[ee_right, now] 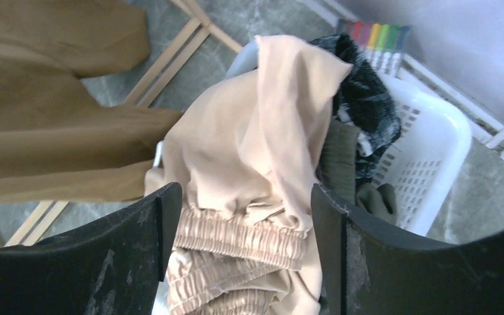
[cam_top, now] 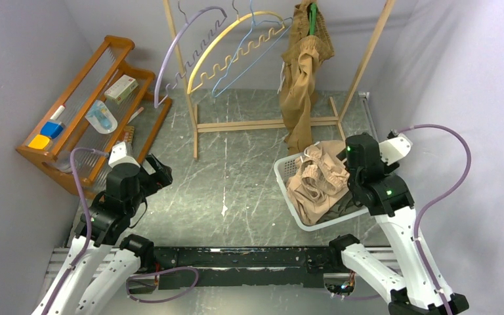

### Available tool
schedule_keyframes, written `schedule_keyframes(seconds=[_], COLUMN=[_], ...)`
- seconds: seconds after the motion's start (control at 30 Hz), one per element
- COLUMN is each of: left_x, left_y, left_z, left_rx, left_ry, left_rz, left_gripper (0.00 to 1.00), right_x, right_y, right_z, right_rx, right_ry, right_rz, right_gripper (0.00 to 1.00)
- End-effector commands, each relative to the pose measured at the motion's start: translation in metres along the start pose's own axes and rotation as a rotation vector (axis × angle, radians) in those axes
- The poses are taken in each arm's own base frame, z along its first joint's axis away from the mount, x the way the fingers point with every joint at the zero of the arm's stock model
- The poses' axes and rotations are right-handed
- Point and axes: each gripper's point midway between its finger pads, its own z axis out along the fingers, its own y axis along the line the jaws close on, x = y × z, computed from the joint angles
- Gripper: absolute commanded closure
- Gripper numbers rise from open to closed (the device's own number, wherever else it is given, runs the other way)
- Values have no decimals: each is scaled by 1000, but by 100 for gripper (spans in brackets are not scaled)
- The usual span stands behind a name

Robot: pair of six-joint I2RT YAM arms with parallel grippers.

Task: Remove the shorts from the hanger
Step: Place the shorts in the basket.

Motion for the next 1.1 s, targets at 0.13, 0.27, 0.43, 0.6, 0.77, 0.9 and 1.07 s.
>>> schedule_keyframes(seconds=[0.13, 0.27, 0.43, 0.6, 0.77, 0.9, 1.07], left_x=[-3, -4, -5, -6, -4, -3, -4], left_y=[-6, -5, -5, -5, -4, -6, -5], left_z=[1, -1, -3, -2, 0, 0, 0], left_rx=[28, 23, 27, 28, 17, 23, 24], left_ry=[-9, -13, -23, -29, -13, -10, -15], left_rz=[4, 1, -4, -6, 2, 5, 2], left_gripper=[2, 2, 2, 2, 2, 2, 2], right_x=[49, 119, 153, 128, 128, 84, 29], right_y=[92, 115, 62, -16, 29, 63, 93], right_z=[-33, -32, 32, 62, 43, 12, -33], right_rx=[-554, -711, -306, 119, -159, -363, -605], right_ry=[263, 501, 492, 251, 332, 261, 130], right_rz=[-87, -164, -256, -208, -216, -187, -146], right_gripper=[37, 47, 46, 38, 35, 28, 22])
